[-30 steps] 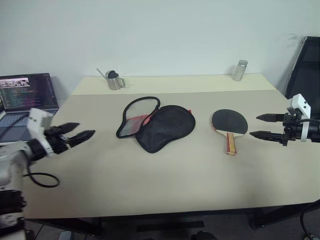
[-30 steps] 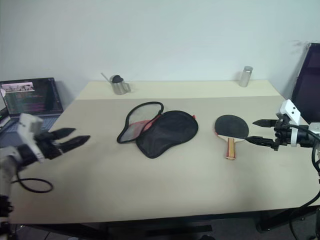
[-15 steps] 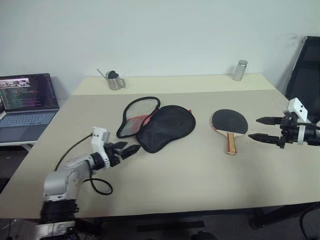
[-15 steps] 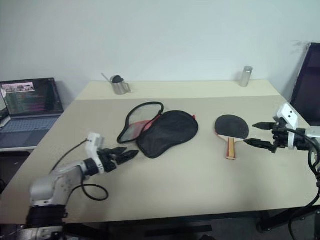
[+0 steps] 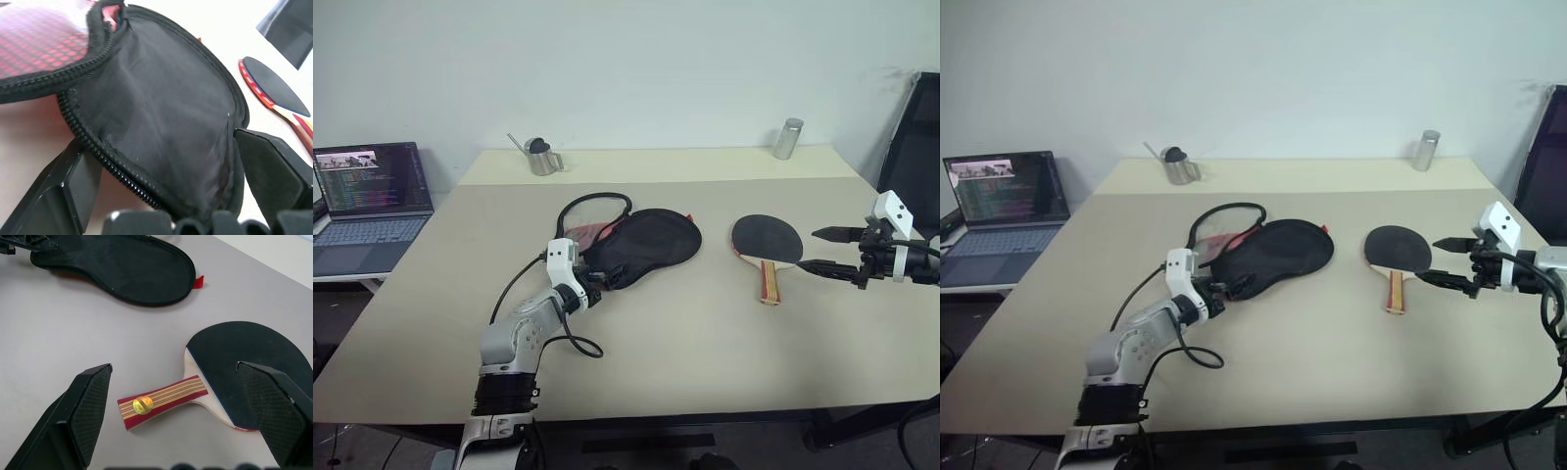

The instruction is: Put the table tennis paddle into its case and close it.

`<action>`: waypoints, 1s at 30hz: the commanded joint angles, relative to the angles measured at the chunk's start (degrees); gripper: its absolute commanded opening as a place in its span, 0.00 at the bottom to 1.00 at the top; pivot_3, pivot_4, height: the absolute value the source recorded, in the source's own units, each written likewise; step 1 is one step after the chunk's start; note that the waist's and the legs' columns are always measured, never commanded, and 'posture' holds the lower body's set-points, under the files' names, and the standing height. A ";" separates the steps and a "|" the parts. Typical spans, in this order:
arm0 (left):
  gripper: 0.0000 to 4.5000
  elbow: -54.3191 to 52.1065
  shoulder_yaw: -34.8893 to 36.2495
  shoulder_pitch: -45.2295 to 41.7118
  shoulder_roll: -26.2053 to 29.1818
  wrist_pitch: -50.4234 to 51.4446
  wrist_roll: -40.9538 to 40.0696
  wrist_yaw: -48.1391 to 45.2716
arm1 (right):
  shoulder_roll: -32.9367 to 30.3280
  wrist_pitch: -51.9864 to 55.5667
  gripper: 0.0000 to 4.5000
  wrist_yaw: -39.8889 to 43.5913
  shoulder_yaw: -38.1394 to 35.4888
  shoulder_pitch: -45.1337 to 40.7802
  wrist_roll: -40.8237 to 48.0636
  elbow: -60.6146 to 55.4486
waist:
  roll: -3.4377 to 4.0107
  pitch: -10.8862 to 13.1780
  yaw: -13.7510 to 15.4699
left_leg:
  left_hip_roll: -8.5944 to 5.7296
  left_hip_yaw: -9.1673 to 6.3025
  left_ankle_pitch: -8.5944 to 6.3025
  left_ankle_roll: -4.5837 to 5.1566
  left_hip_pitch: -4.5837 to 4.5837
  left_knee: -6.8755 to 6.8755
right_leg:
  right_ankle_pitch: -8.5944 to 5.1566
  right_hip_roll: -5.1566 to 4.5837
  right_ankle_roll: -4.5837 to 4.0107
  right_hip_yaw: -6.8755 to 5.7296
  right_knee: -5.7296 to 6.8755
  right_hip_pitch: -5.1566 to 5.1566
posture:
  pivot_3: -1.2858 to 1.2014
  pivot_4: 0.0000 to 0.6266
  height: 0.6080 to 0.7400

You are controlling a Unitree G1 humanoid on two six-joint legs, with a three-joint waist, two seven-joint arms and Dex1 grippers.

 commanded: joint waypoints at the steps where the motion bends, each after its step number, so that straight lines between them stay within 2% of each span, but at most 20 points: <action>1: 1.00 1.64 -0.06 -2.08 -1.72 -3.18 1.52 2.24 | -0.96 0.08 1.00 -0.63 -1.99 0.10 0.97 -1.56 | 0.00 0.00 0.15 | 0.00 0.00 0.00 0.00 0.00 0.00 | 0.00 0.00 0.00 -0.01 0.00 0.01 | 0.52 0.24 1.00; 2: 1.00 2.25 -0.16 -2.37 -2.46 -3.46 1.65 2.78 | -0.97 0.20 1.00 -0.76 -2.05 0.25 1.05 -1.85 | 0.00 0.00 0.18 | -0.01 0.00 0.00 0.00 0.00 0.01 | 0.00 0.00 0.01 -0.01 -0.01 0.01 | 0.52 0.24 1.00; 5: 0.87 4.56 -0.62 -3.76 -5.29 -6.10 3.78 6.41 | -1.34 0.48 1.00 -0.97 -2.33 0.89 1.28 -2.67 | 0.00 0.00 0.24 | -0.01 0.00 0.00 0.00 -0.01 0.00 | 0.00 0.00 0.01 -0.01 -0.03 0.01 | 0.52 0.24 1.00; 16: 0.02 16.65 -1.22 -11.61 -15.02 -19.73 10.67 17.57 | -4.16 2.29 1.00 -0.79 -3.86 2.80 1.51 -4.90 | -0.01 0.01 0.40 | -0.01 0.05 0.00 0.00 -0.01 0.01 | 0.03 0.00 0.05 0.01 -0.04 0.02 | 0.52 0.24 1.00; 25: 0.01 28.39 -2.45 -16.73 -19.26 -35.86 18.68 27.22 | -6.06 3.78 1.00 -0.92 -4.92 4.12 2.30 -6.79 | -0.02 0.01 0.47 | -0.02 0.11 0.00 0.00 0.01 0.00 | 0.04 0.00 0.09 0.05 -0.05 0.02 | 0.52 0.24 1.00; 30: 0.01 35.19 -3.29 -19.39 -21.32 -41.34 20.61 30.80 | -6.80 4.16 1.00 -1.12 -5.46 4.86 2.74 -7.56 | -0.02 0.01 0.73 | -0.03 0.11 0.00 0.00 0.00 0.01 | 0.07 0.00 0.13 0.06 -0.06 0.02 | 0.52 0.24 1.00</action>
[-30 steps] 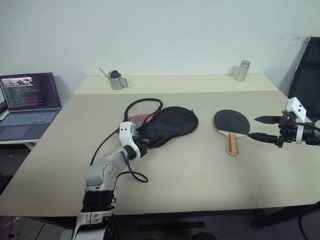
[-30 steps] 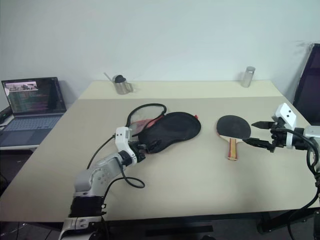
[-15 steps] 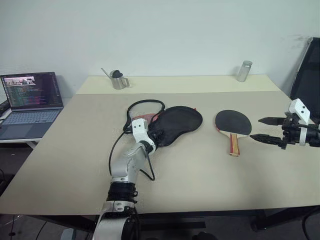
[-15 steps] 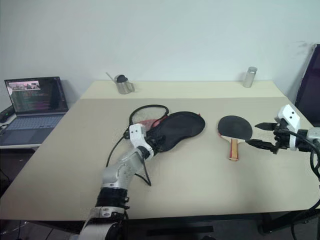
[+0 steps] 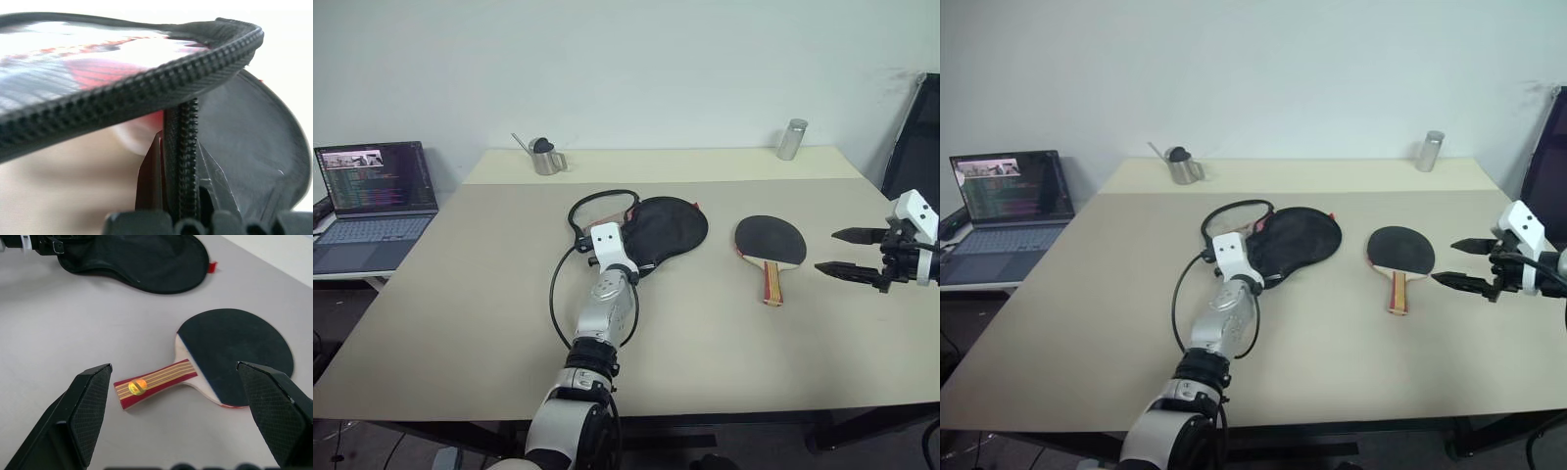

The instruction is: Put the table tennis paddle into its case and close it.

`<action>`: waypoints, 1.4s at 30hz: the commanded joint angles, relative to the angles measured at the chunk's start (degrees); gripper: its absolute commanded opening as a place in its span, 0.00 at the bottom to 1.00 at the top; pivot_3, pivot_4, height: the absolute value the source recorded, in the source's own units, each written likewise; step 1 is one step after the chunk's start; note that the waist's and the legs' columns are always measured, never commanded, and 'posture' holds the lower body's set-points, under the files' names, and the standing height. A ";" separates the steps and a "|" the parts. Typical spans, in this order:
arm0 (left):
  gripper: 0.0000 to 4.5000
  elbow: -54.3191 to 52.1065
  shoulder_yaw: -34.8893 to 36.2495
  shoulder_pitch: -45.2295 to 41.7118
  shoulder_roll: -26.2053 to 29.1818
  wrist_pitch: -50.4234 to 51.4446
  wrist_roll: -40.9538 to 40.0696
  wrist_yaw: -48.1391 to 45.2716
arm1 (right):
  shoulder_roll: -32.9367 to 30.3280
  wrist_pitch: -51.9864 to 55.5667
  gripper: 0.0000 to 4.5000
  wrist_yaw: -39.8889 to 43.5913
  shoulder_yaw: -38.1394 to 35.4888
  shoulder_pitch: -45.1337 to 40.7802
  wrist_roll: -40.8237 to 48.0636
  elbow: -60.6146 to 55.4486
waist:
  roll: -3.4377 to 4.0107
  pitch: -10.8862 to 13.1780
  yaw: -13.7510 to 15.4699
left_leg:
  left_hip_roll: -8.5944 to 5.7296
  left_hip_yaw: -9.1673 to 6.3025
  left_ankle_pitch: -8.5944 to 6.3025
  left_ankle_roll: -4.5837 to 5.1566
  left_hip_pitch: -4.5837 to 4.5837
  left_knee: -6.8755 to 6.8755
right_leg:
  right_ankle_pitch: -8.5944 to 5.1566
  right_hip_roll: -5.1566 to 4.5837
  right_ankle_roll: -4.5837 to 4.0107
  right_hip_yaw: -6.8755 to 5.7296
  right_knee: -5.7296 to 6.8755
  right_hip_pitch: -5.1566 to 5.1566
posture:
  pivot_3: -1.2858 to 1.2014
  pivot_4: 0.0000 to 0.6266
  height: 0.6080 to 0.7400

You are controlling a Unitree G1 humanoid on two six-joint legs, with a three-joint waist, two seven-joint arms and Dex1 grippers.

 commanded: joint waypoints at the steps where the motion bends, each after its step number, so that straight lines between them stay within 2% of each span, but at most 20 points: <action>1: 0.01 2.95 -1.06 -3.04 -2.83 -4.58 1.59 2.05 | -1.42 0.41 1.00 -0.25 -2.08 0.10 1.05 -2.24 | 0.00 0.00 0.05 | -0.01 0.02 0.00 0.00 0.00 0.00 | 0.01 0.00 0.02 0.00 -0.01 0.00 | 0.52 0.24 1.00; 7: 0.01 6.63 -0.41 -4.69 -4.49 -4.92 -0.32 2.40 | -1.58 0.54 1.00 -0.52 -2.16 0.37 1.29 -2.72 | 0.00 0.00 0.08 | 0.00 0.02 0.00 0.00 0.00 0.00 | 0.01 0.00 0.02 0.00 0.00 0.00 | 0.52 0.24 1.00; 11: 0.01 6.25 0.81 -4.48 -5.38 -0.37 -4.37 0.28 | -1.42 0.68 1.00 -0.72 -2.29 0.76 1.47 -3.18 | 0.00 0.00 0.10 | 0.00 0.04 0.00 0.00 0.01 0.00 | 0.01 0.00 0.03 -0.03 0.01 0.00 | 0.52 0.24 1.00; 14: 0.13 6.35 1.48 -4.71 -5.42 2.60 -6.79 -1.15 | -1.18 0.77 1.00 -0.94 -2.21 0.85 1.54 -3.43 | 0.00 0.00 0.10 | 0.00 0.04 0.00 0.00 0.02 0.01 | 0.01 0.00 0.03 -0.04 0.02 0.00 | 0.52 0.24 1.00; 20: 0.59 6.65 0.29 -5.49 -4.75 4.99 -7.29 -2.34 | -0.87 0.82 1.00 -1.15 -1.90 0.66 1.69 -3.62 | 0.01 0.00 0.10 | -0.01 0.05 0.00 0.00 0.08 0.01 | 0.02 0.01 0.04 -0.05 0.02 0.05 | 0.52 0.24 1.00; 25: 0.59 2.72 -1.24 -4.23 -2.47 7.84 -6.98 -6.22 | -0.88 0.70 1.00 -1.05 -1.94 0.78 1.75 -3.65 | 0.01 0.00 0.21 | -0.02 0.04 0.01 0.01 0.15 0.02 | 0.02 0.02 0.07 -0.06 0.02 0.14 | 0.52 0.24 1.00; 30: 0.59 -6.94 -4.72 -0.28 5.06 19.33 -6.99 -16.50 | -0.94 0.47 1.00 -0.96 -1.89 0.60 1.66 -3.27 | 0.01 0.00 0.14 | -0.02 0.05 0.01 0.00 0.08 0.02 | 0.03 0.02 0.07 -0.07 -0.01 0.08 | 0.52 0.24 1.00; 35: 0.59 -19.29 -6.21 6.00 13.29 32.56 -7.78 -21.77 | -0.72 0.07 1.00 -1.03 -1.84 0.60 1.54 -2.85 | 0.02 -0.01 -0.83 | 0.03 0.08 0.01 0.00 0.12 -0.02 | 0.03 0.06 0.07 0.06 0.03 0.03 | 0.52 0.24 1.00; 39: 0.59 -26.86 -6.55 9.91 18.27 39.79 -8.82 -25.08 | -0.25 -0.15 1.00 -1.35 -1.74 0.62 1.49 -2.75 | 0.04 -0.03 -0.75 | 0.02 0.05 0.01 0.00 0.12 0.02 | 0.03 0.05 0.07 0.09 0.04 0.06 | 0.52 0.24 1.00; 42: 0.59 -34.09 -4.58 12.50 21.73 44.92 -12.97 -29.44 | -0.09 -0.18 1.00 -1.34 -1.72 0.52 1.53 -2.65 | 0.04 -0.02 -0.74 | 0.02 0.03 0.01 0.00 0.12 0.02 | 0.03 0.04 0.07 0.10 0.03 0.07 | 0.52 0.24 1.00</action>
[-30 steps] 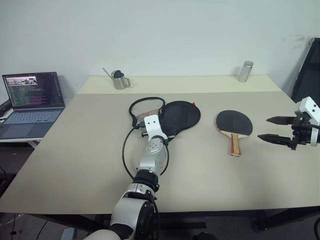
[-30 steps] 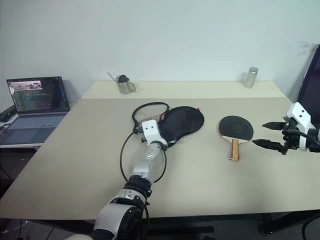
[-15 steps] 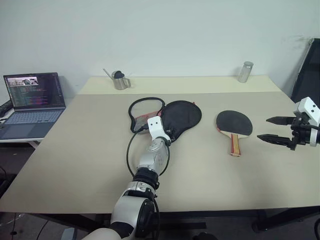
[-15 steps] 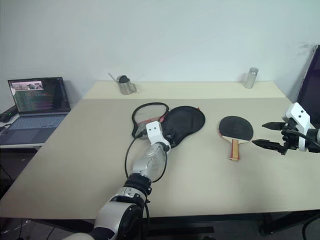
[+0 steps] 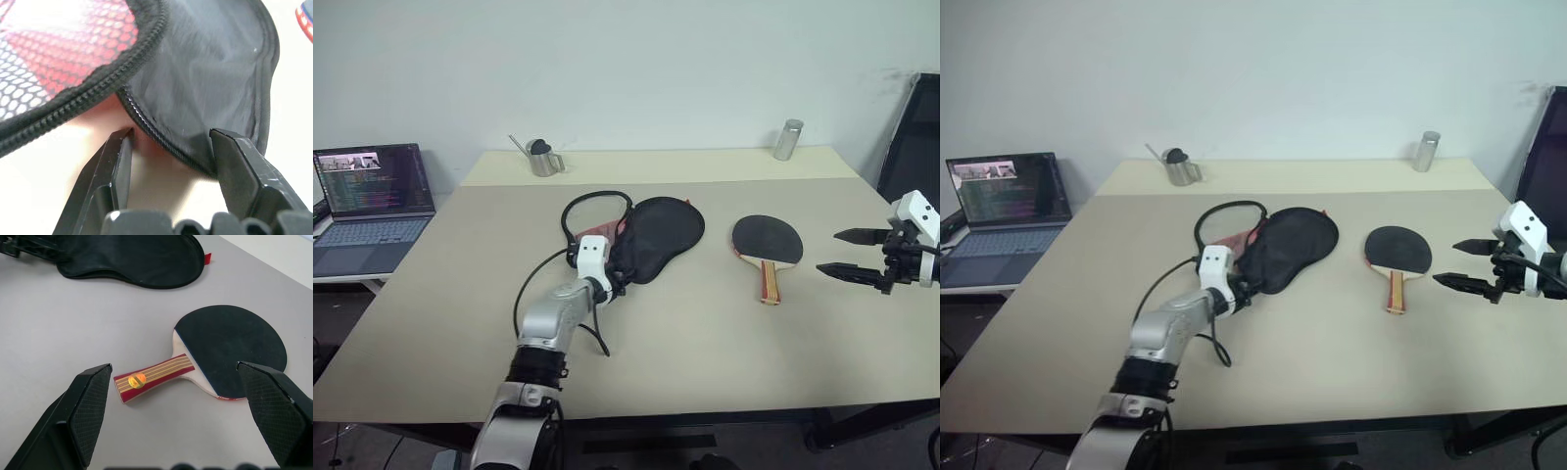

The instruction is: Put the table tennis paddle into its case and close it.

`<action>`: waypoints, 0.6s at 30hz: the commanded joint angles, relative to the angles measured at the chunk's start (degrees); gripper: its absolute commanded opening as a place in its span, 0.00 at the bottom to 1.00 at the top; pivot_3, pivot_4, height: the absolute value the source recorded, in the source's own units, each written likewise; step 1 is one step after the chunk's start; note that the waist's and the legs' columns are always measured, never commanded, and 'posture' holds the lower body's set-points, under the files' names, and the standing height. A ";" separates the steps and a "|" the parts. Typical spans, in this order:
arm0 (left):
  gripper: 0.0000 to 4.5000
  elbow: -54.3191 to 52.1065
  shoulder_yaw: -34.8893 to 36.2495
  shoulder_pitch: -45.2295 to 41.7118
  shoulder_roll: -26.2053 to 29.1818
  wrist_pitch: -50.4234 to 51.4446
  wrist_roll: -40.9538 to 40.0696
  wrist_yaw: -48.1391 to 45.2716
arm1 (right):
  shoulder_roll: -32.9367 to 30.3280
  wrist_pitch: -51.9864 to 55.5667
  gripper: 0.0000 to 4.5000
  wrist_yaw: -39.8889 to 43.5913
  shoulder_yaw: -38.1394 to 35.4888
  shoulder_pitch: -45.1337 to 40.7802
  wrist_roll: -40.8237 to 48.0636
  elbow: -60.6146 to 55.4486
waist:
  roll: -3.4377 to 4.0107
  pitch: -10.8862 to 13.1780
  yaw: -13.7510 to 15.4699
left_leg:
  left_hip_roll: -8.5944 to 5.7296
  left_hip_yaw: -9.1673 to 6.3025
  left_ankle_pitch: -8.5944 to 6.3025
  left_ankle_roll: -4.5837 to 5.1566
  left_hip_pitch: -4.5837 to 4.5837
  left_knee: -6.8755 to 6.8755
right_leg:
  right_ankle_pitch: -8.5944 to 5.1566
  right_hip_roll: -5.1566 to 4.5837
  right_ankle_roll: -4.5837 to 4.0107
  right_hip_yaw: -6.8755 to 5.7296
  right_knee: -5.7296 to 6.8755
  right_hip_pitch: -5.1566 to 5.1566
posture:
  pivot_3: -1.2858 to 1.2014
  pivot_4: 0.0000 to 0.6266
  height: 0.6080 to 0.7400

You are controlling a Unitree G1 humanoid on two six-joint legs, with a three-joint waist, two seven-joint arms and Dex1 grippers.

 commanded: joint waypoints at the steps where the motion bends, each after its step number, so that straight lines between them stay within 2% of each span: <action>1: 0.59 -9.53 2.20 2.59 4.15 6.30 -5.45 -5.76 | -0.26 -0.97 1.00 -0.13 -1.65 -0.86 0.96 -0.59 | 0.00 0.00 -0.09 | 0.00 0.00 0.00 0.00 0.00 -0.01 | 0.00 0.00 0.00 0.01 0.00 -0.01 | 0.52 0.24 1.00; 6: 0.59 -17.19 6.13 7.24 12.60 12.17 -12.35 -13.64 | -0.02 -1.46 1.00 -0.02 -1.39 -1.34 0.66 0.34 | 0.00 0.00 -0.06 | 0.02 -0.02 0.00 0.00 -0.06 -0.02 | 0.00 0.00 -0.01 0.00 -0.01 -0.07 | 0.52 0.24 1.00; 10: 0.59 -16.90 8.46 8.87 16.30 10.16 -12.74 -15.51 | 0.33 -1.64 1.00 0.00 -0.88 -2.01 0.48 0.79 | 0.02 -0.01 0.02 | 0.00 -0.03 0.00 0.01 -0.05 -0.02 | 0.00 -0.01 -0.01 -0.01 -0.03 -0.04 | 0.52 0.24 1.00; 18: 0.59 -8.21 12.95 4.15 17.04 5.49 -10.75 -11.34 | 0.67 -1.99 1.00 0.26 -0.31 -2.58 -0.01 1.42 | 0.02 -0.01 0.09 | 0.00 -0.04 0.00 0.01 -0.06 -0.01 | 0.00 -0.02 -0.02 -0.02 -0.04 -0.04 | 0.52 0.24 1.00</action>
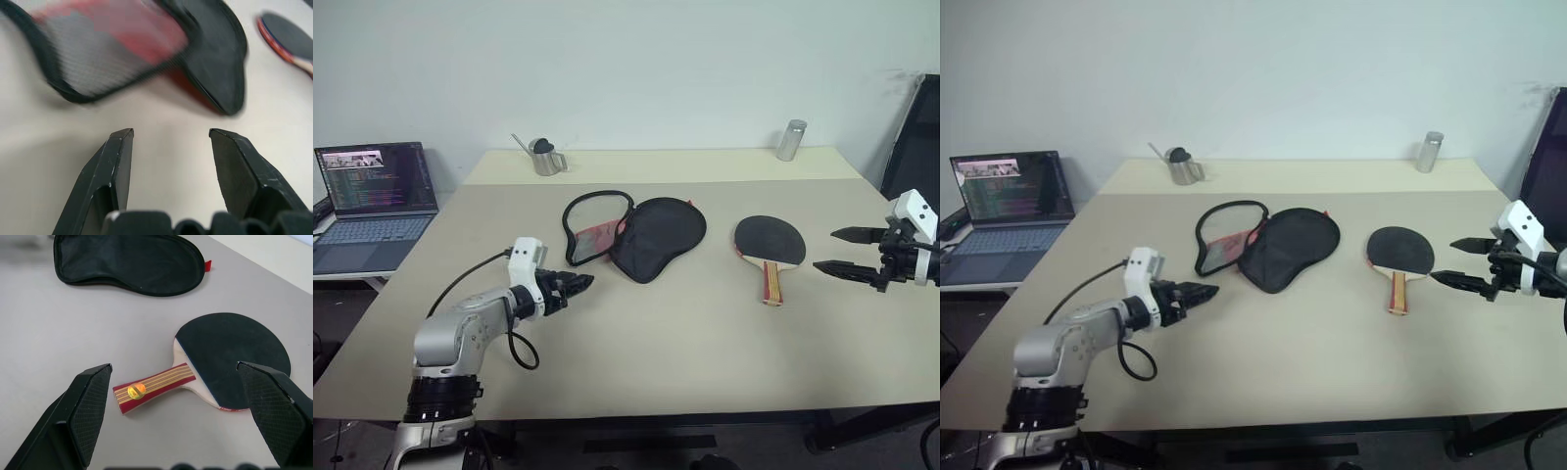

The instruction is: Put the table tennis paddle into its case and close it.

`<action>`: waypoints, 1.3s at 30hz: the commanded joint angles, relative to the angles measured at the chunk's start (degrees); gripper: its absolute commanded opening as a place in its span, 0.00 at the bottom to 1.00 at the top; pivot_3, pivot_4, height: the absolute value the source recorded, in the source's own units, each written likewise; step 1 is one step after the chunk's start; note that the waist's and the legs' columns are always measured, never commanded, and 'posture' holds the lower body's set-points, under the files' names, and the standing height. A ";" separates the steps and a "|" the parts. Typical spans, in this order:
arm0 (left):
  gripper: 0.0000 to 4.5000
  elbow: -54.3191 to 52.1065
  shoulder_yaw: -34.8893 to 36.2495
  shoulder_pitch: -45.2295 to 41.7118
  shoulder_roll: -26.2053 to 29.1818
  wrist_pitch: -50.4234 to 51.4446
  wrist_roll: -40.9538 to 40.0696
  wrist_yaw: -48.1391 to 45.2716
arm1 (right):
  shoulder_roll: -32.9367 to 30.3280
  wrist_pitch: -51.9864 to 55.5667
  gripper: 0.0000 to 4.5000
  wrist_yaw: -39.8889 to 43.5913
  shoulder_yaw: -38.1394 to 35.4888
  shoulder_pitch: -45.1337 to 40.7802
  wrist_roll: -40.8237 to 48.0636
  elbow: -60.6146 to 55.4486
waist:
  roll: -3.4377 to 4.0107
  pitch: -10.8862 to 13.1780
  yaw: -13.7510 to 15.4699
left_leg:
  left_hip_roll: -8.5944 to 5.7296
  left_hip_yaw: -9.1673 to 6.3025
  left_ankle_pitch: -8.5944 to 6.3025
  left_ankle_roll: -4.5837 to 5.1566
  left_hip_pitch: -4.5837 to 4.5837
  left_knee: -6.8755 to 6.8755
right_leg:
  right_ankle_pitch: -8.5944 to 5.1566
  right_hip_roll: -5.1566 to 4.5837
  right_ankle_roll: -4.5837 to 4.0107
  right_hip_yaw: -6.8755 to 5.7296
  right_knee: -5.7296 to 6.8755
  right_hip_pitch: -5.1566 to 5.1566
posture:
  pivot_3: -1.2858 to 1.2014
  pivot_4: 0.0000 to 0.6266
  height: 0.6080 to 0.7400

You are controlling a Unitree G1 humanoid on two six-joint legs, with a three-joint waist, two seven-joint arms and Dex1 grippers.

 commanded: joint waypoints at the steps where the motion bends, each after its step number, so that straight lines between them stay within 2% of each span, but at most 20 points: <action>1: 0.59 4.64 2.98 -4.10 -0.33 -2.43 0.73 2.78 | -0.43 -1.05 1.00 0.13 -0.52 -1.21 0.15 -0.30 | 0.00 0.00 0.00 | 0.00 0.00 0.00 0.00 0.00 0.00 | 0.00 0.00 0.00 0.00 0.00 0.00 | 0.52 0.24 1.00; 7: 0.59 14.37 4.40 -8.65 -0.97 -1.98 2.19 6.90 | -0.77 -0.69 1.00 0.04 -0.93 -0.81 0.33 -1.00 | 0.00 0.00 -0.04 | 0.00 0.00 0.00 0.00 -0.01 0.00 | 0.00 0.00 0.00 -0.01 0.00 -0.01 | 0.52 0.24 1.00; 17: 0.59 26.14 3.05 -14.64 -4.31 -6.64 4.40 7.59 | -0.83 -0.12 1.00 -0.31 -1.43 0.21 0.70 -2.07 | 0.00 0.00 0.04 | -0.01 -0.02 0.00 0.00 -0.05 0.01 | 0.01 -0.01 0.00 -0.04 0.00 -0.04 | 0.52 0.24 1.00; 34: 0.59 28.46 2.93 -17.17 -8.18 -8.18 4.23 6.67 | -1.17 0.23 1.00 -0.74 -2.31 1.19 1.13 -3.10 | 0.00 0.00 0.01 | -0.01 -0.01 0.00 -0.01 -0.06 0.00 | 0.01 -0.02 0.01 -0.02 0.01 -0.06 | 0.52 0.24 1.00; 39: 0.23 27.68 3.07 -16.75 -7.46 -7.98 4.15 5.96 | -1.19 0.26 1.00 -0.96 -2.40 1.44 1.21 -3.22 | -0.01 0.00 0.00 | -0.01 -0.01 0.00 -0.01 -0.06 0.00 | 0.01 -0.02 0.01 -0.03 0.01 -0.06 | 0.52 0.24 1.00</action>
